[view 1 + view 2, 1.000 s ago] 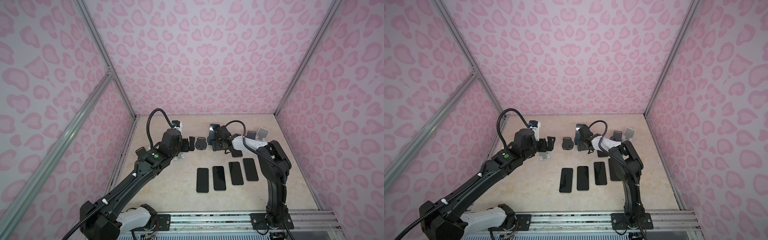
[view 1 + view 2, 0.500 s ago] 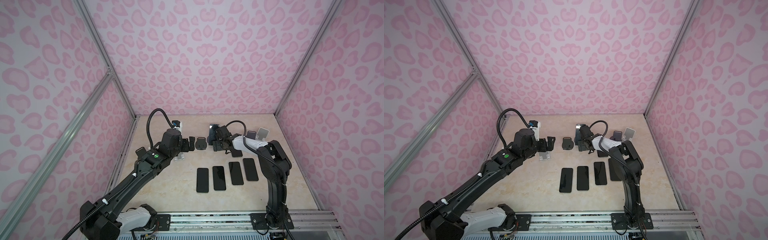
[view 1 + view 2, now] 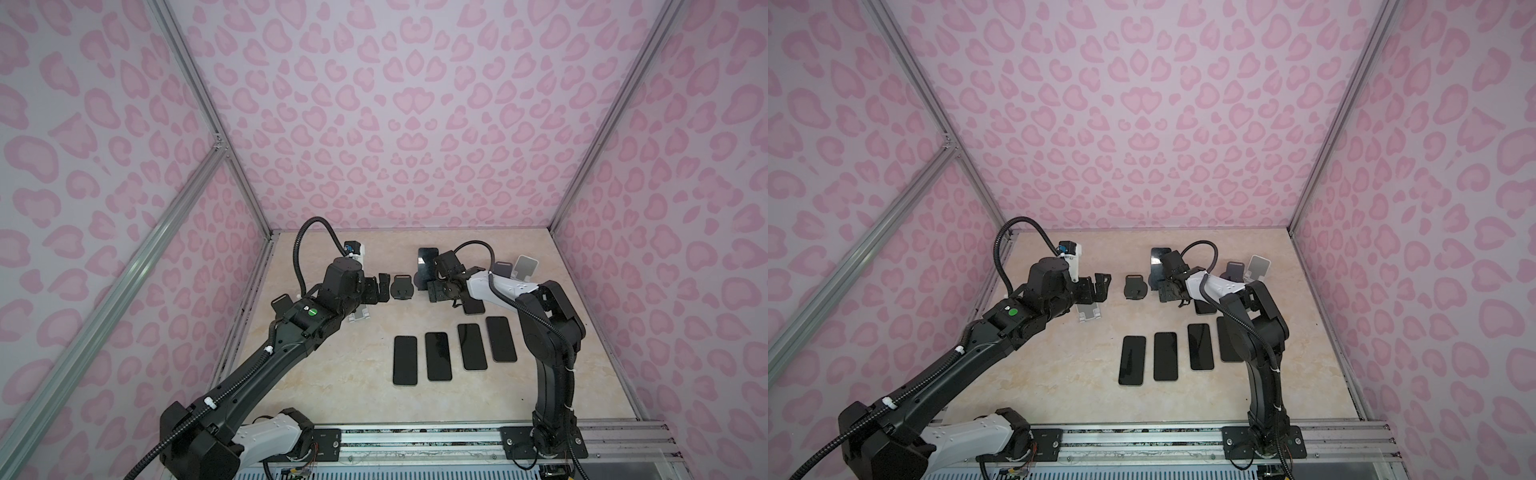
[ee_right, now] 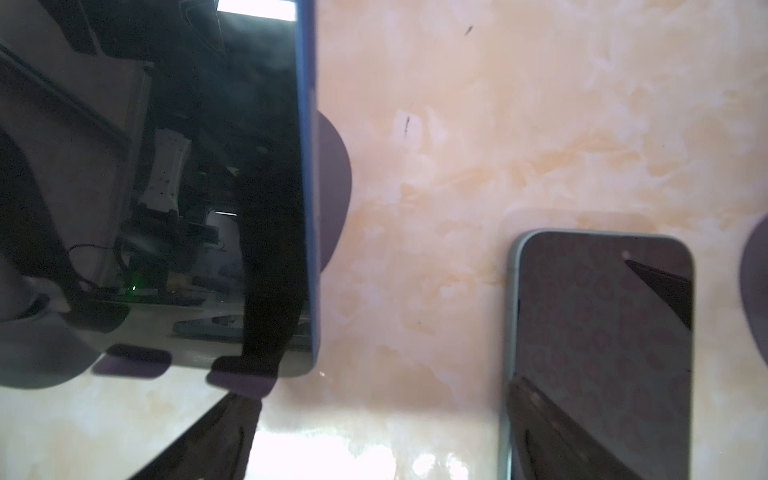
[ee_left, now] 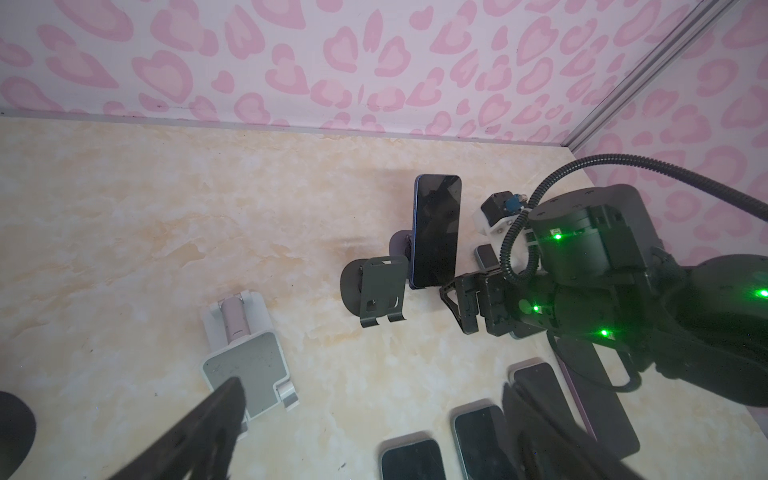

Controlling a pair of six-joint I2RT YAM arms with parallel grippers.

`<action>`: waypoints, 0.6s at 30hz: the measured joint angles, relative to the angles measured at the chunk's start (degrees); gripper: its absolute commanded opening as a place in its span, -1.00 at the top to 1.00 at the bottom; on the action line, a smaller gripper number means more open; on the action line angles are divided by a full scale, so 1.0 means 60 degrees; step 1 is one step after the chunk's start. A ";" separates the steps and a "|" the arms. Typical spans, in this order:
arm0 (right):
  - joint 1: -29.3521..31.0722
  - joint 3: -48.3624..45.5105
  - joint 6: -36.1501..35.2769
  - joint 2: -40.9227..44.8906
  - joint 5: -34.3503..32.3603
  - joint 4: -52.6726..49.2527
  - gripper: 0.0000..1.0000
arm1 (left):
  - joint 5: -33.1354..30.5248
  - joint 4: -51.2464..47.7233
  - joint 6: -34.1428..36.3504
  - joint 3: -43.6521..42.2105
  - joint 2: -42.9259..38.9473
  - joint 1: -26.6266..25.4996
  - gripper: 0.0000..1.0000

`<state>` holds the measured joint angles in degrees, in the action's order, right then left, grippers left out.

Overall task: Remove the phone from the phone stand
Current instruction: 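Close the right gripper on the top edge of the blue-edged phone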

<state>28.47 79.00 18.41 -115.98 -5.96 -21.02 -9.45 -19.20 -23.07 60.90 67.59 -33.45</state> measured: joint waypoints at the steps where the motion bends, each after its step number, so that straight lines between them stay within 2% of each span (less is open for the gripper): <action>1: 0.0025 -0.0044 0.0000 0.0113 -0.0007 0.0011 -0.89 | 0.0000 0.0000 0.0000 0.0000 0.0000 0.0000 -1.00; 7: 0.0244 -0.0106 -0.0036 0.0382 0.0189 0.0047 -0.90 | 0.0000 0.0000 0.0000 0.0000 0.0011 0.0000 -1.00; 18: 0.0175 0.0430 -0.0036 -0.0342 0.0208 0.0018 -0.89 | 0.0000 0.0000 0.0000 0.0000 0.0015 0.0000 -1.00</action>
<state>29.52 81.58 18.20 -118.04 -4.71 -20.91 -9.45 -19.20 -23.07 60.90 67.68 -33.45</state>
